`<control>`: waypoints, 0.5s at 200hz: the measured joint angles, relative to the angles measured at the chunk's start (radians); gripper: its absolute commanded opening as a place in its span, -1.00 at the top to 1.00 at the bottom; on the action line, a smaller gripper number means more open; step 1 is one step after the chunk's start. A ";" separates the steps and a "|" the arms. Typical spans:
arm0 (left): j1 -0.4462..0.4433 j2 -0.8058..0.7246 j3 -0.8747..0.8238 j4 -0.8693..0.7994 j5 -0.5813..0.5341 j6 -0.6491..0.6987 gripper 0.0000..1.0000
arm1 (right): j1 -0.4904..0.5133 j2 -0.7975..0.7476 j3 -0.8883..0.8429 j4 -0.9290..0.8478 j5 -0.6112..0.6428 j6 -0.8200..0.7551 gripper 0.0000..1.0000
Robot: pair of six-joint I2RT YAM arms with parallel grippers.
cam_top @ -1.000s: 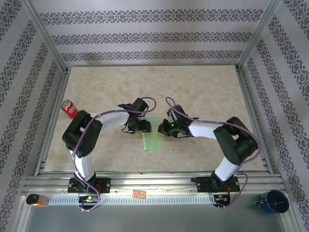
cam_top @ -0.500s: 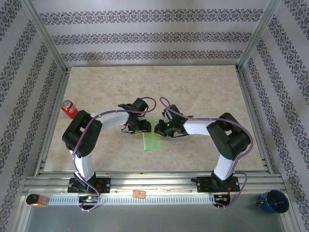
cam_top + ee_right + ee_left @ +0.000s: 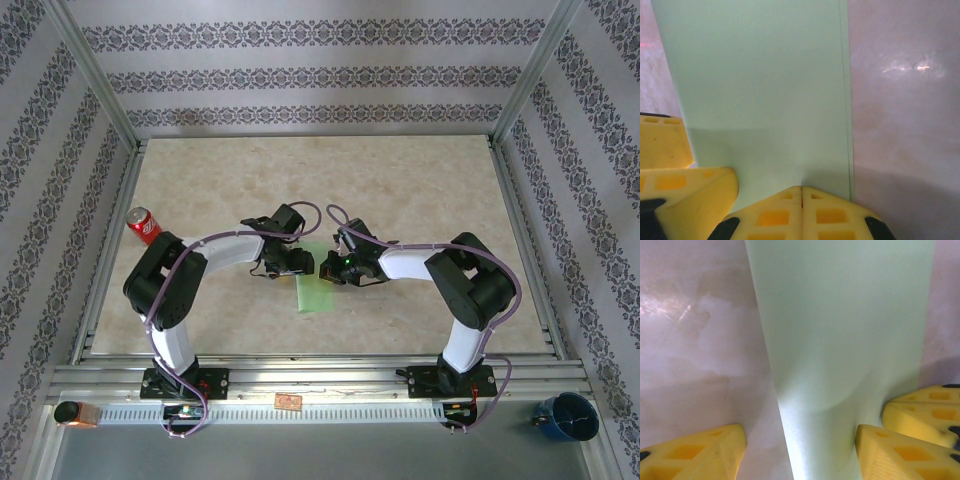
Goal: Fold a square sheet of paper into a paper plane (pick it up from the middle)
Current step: Hold the square sheet of paper at the center of the table.
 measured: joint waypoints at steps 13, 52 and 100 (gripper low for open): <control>0.000 -0.024 -0.021 0.011 -0.001 -0.003 -0.26 | 0.000 0.000 0.000 0.000 0.000 -0.003 1.00; 0.035 -0.183 -0.106 0.051 0.040 -0.020 0.08 | 0.000 0.001 0.003 -0.005 0.000 -0.003 1.00; 0.077 -0.230 -0.201 0.256 0.203 -0.076 0.66 | 0.000 0.001 0.005 -0.008 0.000 -0.003 1.00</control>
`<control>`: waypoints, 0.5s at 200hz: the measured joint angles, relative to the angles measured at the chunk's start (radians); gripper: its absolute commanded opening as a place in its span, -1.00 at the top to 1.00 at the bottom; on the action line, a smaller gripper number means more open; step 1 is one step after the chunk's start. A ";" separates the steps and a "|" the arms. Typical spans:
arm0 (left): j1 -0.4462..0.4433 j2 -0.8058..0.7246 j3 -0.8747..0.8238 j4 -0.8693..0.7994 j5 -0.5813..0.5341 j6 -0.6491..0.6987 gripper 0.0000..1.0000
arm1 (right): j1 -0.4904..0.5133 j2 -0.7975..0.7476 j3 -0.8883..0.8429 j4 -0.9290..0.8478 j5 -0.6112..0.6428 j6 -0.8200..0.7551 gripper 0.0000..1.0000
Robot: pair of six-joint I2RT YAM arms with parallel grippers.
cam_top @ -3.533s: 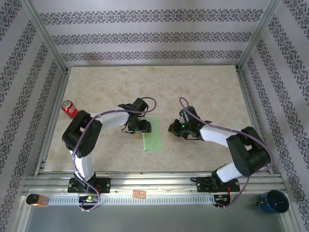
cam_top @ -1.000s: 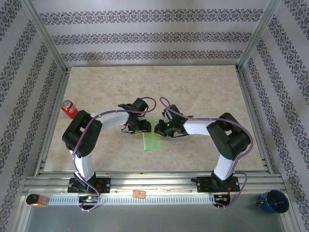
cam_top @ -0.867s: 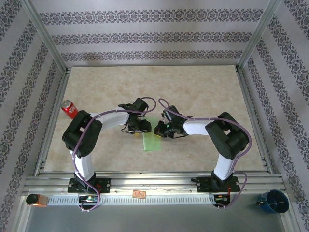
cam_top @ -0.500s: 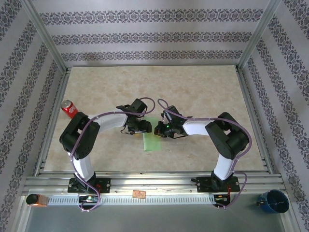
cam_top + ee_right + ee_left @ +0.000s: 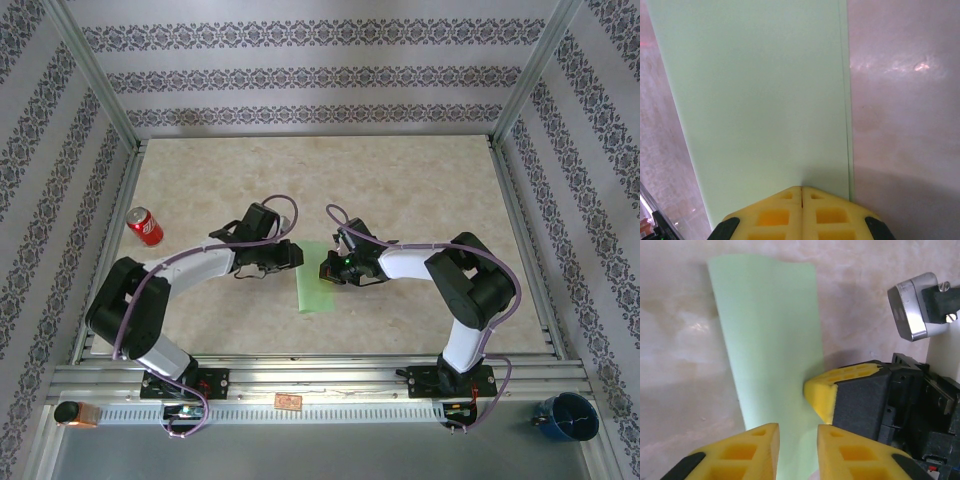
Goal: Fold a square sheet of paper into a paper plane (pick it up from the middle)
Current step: Hold the square sheet of paper at the center of the table, then first fold the square sheet of paper in half at the center of the table.
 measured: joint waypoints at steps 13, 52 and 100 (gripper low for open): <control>0.000 0.018 -0.013 0.033 0.028 -0.012 0.69 | 0.003 0.000 0.000 0.000 0.003 0.000 1.00; 0.002 0.074 -0.067 0.155 0.085 -0.054 0.78 | 0.004 0.000 0.000 0.002 0.005 0.001 1.00; 0.005 0.101 -0.123 0.223 0.105 -0.084 0.79 | 0.004 0.000 0.000 0.002 0.005 0.000 1.00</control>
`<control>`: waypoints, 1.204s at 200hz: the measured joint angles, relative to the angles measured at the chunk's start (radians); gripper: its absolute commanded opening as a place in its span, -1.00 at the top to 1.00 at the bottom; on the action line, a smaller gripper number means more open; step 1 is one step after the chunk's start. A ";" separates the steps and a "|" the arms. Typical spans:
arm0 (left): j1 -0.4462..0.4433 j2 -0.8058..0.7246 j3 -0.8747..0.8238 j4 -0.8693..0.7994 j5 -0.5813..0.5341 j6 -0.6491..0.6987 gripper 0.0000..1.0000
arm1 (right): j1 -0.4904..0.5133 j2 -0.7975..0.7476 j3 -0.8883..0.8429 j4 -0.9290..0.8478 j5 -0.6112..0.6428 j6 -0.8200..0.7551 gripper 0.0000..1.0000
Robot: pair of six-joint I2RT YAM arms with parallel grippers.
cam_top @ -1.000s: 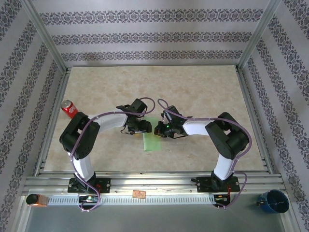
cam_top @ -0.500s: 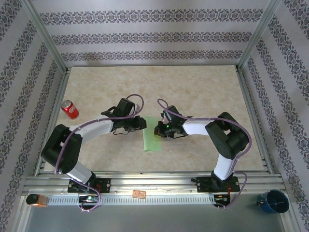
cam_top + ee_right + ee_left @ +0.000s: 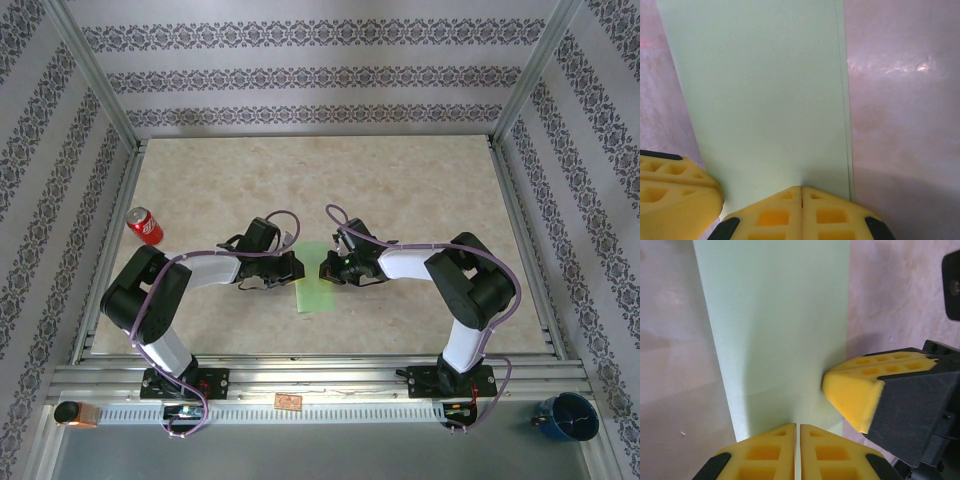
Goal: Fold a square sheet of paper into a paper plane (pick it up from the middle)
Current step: First fold the square sheet of paper in half at the center of the table.
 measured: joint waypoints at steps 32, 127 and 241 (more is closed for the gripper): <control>0.010 0.005 -0.005 -0.013 -0.035 0.016 0.79 | 0.000 0.000 0.000 0.000 0.000 0.000 1.00; 0.016 -0.005 -0.009 -0.078 -0.071 0.055 0.81 | 0.002 0.000 0.002 -0.003 0.006 0.000 1.00; -0.006 -0.015 -0.048 0.027 0.012 -0.097 0.91 | 0.002 0.000 0.002 -0.004 0.007 0.001 1.00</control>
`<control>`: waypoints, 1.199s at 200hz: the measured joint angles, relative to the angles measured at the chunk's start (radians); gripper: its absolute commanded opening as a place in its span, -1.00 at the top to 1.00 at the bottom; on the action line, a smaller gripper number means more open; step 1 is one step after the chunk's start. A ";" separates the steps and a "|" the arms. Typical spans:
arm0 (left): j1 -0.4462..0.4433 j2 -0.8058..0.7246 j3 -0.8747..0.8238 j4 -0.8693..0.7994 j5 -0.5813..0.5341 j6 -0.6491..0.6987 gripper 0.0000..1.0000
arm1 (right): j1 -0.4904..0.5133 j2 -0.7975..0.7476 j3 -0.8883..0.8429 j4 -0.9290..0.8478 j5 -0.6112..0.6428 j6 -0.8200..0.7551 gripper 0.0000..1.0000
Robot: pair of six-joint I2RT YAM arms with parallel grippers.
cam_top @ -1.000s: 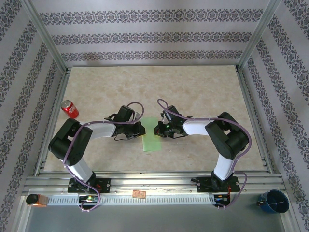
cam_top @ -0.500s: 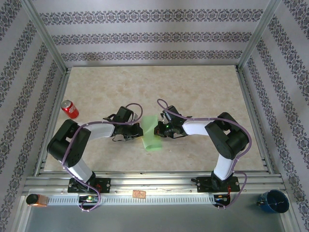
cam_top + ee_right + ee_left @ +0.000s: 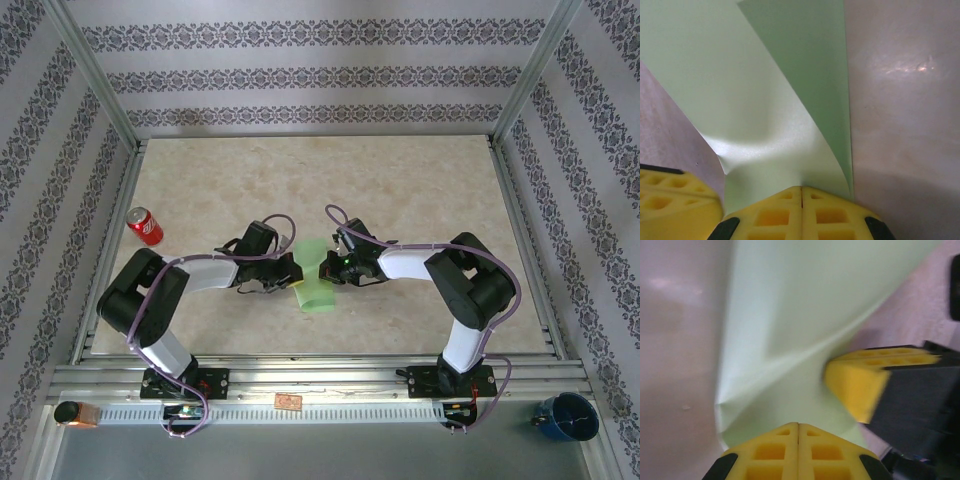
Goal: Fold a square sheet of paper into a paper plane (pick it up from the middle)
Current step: First fold the square sheet of paper in half at the center of the table.
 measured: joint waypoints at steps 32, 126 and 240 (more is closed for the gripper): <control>0.002 0.027 -0.023 0.012 -0.003 0.029 0.91 | 0.000 0.000 0.000 0.000 0.001 0.000 1.00; -0.020 -0.065 -0.006 -0.058 -0.022 0.048 0.87 | 0.005 -0.002 0.002 -0.004 0.010 0.001 1.00; -0.040 -0.024 -0.092 0.051 -0.002 0.021 0.83 | 0.006 -0.002 0.002 -0.004 0.013 0.001 1.00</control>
